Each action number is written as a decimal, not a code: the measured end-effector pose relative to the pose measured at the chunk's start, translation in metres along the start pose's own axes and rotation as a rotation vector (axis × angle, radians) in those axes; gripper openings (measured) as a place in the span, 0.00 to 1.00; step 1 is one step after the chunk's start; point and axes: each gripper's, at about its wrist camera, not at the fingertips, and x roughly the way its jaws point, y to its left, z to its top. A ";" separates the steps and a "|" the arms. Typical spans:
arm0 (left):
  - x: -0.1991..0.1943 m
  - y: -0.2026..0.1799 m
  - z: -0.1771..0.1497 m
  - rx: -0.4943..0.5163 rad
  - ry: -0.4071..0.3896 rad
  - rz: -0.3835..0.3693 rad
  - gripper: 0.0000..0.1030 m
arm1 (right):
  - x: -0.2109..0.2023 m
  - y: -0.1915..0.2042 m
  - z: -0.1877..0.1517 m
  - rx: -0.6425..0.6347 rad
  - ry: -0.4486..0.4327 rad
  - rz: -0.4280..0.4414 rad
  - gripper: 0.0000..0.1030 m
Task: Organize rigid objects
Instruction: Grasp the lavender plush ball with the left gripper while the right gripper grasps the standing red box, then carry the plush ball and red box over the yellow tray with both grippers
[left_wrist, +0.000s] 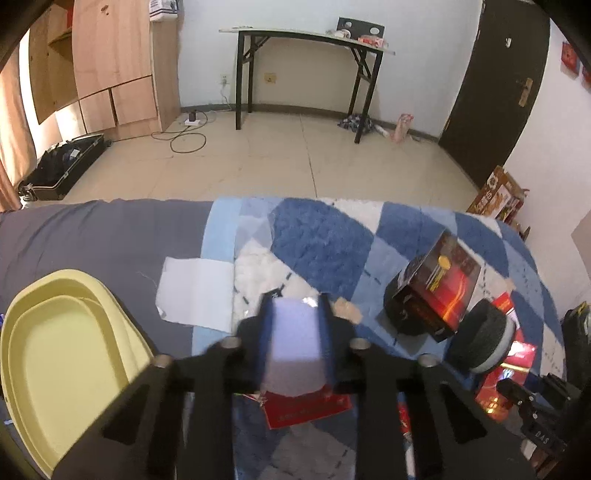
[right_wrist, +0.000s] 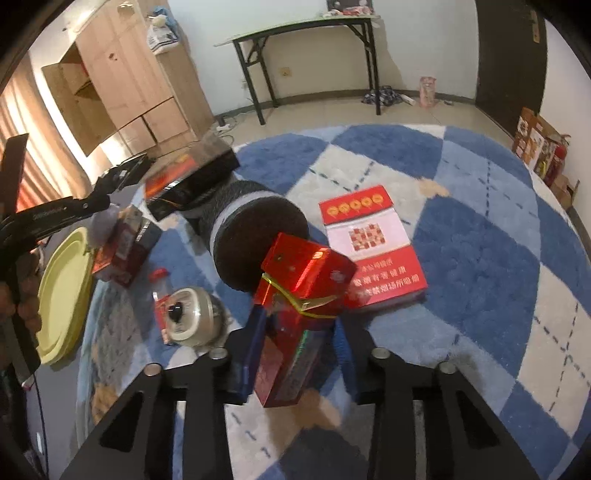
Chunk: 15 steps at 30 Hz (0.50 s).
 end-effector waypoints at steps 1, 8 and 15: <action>-0.001 0.001 0.001 -0.004 0.007 -0.009 0.04 | -0.003 0.000 0.000 -0.003 -0.003 0.010 0.28; -0.008 0.005 -0.006 -0.013 0.021 -0.034 0.03 | -0.028 0.007 -0.014 -0.066 0.006 0.045 0.21; -0.026 0.019 -0.018 -0.015 0.007 -0.085 0.01 | -0.041 -0.002 -0.026 -0.025 0.012 0.059 0.21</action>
